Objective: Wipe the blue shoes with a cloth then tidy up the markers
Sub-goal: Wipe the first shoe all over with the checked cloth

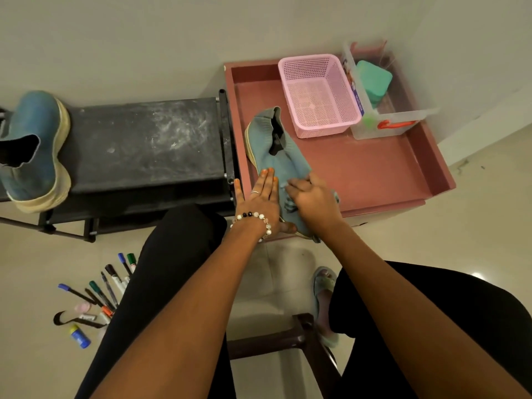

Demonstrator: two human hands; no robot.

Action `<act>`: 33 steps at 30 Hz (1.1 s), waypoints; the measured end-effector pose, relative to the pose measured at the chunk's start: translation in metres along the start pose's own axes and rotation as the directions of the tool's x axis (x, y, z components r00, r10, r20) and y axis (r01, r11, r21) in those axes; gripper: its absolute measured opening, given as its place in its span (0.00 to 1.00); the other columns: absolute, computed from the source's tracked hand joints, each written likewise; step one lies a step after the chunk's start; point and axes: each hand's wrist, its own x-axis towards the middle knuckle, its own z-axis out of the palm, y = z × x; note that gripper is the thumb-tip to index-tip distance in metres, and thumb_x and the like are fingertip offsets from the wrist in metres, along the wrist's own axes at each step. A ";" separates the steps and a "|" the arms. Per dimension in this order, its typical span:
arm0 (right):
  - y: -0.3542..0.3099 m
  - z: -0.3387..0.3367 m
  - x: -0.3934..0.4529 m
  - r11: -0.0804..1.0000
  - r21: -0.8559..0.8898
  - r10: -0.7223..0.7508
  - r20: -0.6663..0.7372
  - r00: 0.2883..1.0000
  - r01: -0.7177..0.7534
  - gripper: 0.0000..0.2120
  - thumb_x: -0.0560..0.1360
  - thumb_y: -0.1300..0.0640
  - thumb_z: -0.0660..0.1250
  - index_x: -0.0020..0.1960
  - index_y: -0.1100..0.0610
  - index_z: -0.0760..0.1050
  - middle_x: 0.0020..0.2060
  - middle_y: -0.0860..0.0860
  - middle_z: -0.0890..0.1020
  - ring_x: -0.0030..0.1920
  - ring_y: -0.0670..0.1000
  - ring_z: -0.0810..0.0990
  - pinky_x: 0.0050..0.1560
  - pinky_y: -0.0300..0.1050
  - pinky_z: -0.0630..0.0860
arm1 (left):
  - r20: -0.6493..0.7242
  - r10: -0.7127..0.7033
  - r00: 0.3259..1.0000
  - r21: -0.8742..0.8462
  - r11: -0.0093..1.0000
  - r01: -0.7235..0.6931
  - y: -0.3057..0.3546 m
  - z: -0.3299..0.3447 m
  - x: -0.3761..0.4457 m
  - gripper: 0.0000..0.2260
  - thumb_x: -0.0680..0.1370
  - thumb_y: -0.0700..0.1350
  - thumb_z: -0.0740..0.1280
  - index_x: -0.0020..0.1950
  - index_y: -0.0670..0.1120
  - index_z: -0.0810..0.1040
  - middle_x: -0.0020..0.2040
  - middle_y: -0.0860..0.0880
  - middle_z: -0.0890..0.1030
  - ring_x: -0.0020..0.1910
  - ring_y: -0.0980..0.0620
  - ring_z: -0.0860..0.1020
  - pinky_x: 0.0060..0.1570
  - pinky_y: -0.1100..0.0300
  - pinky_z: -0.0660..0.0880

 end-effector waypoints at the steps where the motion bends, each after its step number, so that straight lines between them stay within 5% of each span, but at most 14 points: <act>1: 0.001 0.002 0.016 1.000 -0.012 -0.001 -0.006 1.000 0.001 0.14 0.66 0.57 0.59 0.41 0.58 0.83 0.38 0.52 0.84 0.34 0.52 0.79 0.45 0.42 0.68 | -0.001 -0.001 1.000 0.002 1.000 0.001 0.000 0.000 0.000 0.53 0.69 0.73 0.59 0.77 0.43 0.35 0.76 0.49 0.31 0.74 0.52 0.30 0.68 0.32 0.35; 4: 0.002 0.005 0.061 0.998 -0.031 0.063 -0.004 0.998 -0.063 0.10 0.66 0.61 0.63 0.40 0.57 0.83 0.38 0.49 0.84 0.39 0.51 0.80 0.48 0.40 0.70 | 0.010 0.003 1.000 -0.002 1.000 -0.002 0.000 -0.002 0.002 0.52 0.69 0.73 0.59 0.78 0.43 0.37 0.77 0.48 0.34 0.75 0.52 0.31 0.67 0.32 0.35; 7: 0.001 0.009 0.086 0.975 0.066 0.208 0.073 0.975 -0.212 0.12 0.75 0.61 0.58 0.51 0.59 0.80 0.48 0.52 0.82 0.53 0.53 0.76 0.57 0.38 0.65 | 0.029 0.003 1.000 -0.006 1.000 -0.003 -0.001 -0.003 0.002 0.52 0.69 0.73 0.59 0.78 0.43 0.38 0.78 0.48 0.36 0.75 0.51 0.32 0.66 0.32 0.34; 10: 0.003 0.004 0.078 0.977 0.068 0.203 -0.016 0.979 -0.201 0.13 0.74 0.63 0.62 0.55 0.59 0.80 0.48 0.53 0.83 0.54 0.56 0.76 0.55 0.45 0.73 | 0.017 0.004 1.000 -0.018 1.000 -0.003 -0.002 -0.002 0.002 0.53 0.69 0.73 0.59 0.78 0.44 0.37 0.78 0.49 0.35 0.75 0.52 0.31 0.67 0.33 0.34; 14: -0.001 0.005 0.027 0.976 0.173 0.093 0.228 0.969 -0.135 0.23 0.73 0.62 0.61 0.68 0.58 0.69 0.63 0.53 0.75 0.58 0.60 0.72 0.60 0.52 0.69 | -0.047 0.017 0.999 0.000 1.000 -0.017 -0.003 0.003 0.000 0.51 0.70 0.73 0.57 0.77 0.45 0.36 0.77 0.50 0.32 0.75 0.52 0.31 0.67 0.34 0.34; 18: -0.021 -0.001 -0.041 0.943 0.285 0.124 0.174 0.977 -0.170 0.25 0.62 0.67 0.72 0.58 0.58 0.79 0.51 0.53 0.83 0.44 0.59 0.78 0.48 0.46 0.71 | -0.122 0.020 0.992 0.061 0.998 -0.012 -0.004 0.007 -0.003 0.42 0.77 0.63 0.58 0.77 0.44 0.36 0.77 0.48 0.32 0.75 0.51 0.33 0.69 0.33 0.37; 22: -0.014 -0.040 -0.076 0.801 0.467 0.231 0.334 0.914 -0.373 0.21 0.67 0.67 0.68 0.58 0.53 0.81 0.49 0.57 0.84 0.50 0.60 0.79 0.46 0.40 0.72 | -0.055 0.026 0.998 0.034 0.999 -0.024 -0.003 0.003 -0.003 0.50 0.71 0.71 0.58 0.77 0.43 0.36 0.76 0.48 0.32 0.75 0.52 0.32 0.70 0.34 0.37; 24: -0.004 -0.049 -0.086 0.641 0.580 0.299 0.413 0.860 -0.502 0.17 0.68 0.67 0.69 0.55 0.55 0.82 0.48 0.56 0.84 0.50 0.55 0.81 0.46 0.38 0.72 | -0.040 0.023 0.999 0.026 0.999 -0.022 -0.004 0.001 -0.003 0.50 0.71 0.72 0.58 0.77 0.43 0.36 0.76 0.48 0.31 0.75 0.52 0.32 0.70 0.34 0.37; 26: 0.001 -0.059 -0.093 0.290 0.751 0.446 0.441 0.779 -0.592 0.14 0.67 0.69 0.71 0.48 0.55 0.84 0.41 0.52 0.85 0.44 0.49 0.82 0.45 0.40 0.76 | -0.034 0.028 0.999 0.023 0.999 -0.027 -0.004 0.000 -0.002 0.50 0.71 0.72 0.57 0.77 0.43 0.36 0.76 0.48 0.31 0.75 0.52 0.31 0.69 0.34 0.35; 29: 0.008 -0.065 -0.093 -0.250 0.869 0.668 0.474 0.574 -0.426 0.13 0.66 0.71 0.72 0.39 0.54 0.83 0.32 0.47 0.84 0.35 0.47 0.81 0.41 0.42 0.79 | -0.052 0.025 0.998 0.044 0.999 -0.022 -0.002 0.000 -0.004 0.49 0.72 0.72 0.57 0.78 0.43 0.38 0.77 0.47 0.34 0.75 0.52 0.33 0.65 0.32 0.31; 31: 0.013 -0.065 -0.089 -0.404 0.880 0.759 0.476 0.444 -0.251 0.11 0.67 0.70 0.73 0.39 0.55 0.82 0.32 0.48 0.84 0.36 0.49 0.82 0.42 0.46 0.81 | -0.073 0.045 0.996 0.045 0.998 -0.042 0.004 -0.001 -0.008 0.46 0.73 0.69 0.58 0.78 0.43 0.41 0.78 0.46 0.37 0.76 0.50 0.36 0.65 0.32 0.31; 33: 0.014 -0.059 -0.085 -0.408 0.895 0.817 0.445 0.366 -0.179 0.10 0.68 0.68 0.73 0.40 0.54 0.82 0.34 0.49 0.84 0.37 0.50 0.82 0.44 0.47 0.81 | -0.124 0.112 0.986 0.064 0.992 -0.105 0.013 -0.002 -0.014 0.41 0.76 0.65 0.58 0.78 0.42 0.45 0.78 0.46 0.39 0.77 0.50 0.39 0.66 0.33 0.32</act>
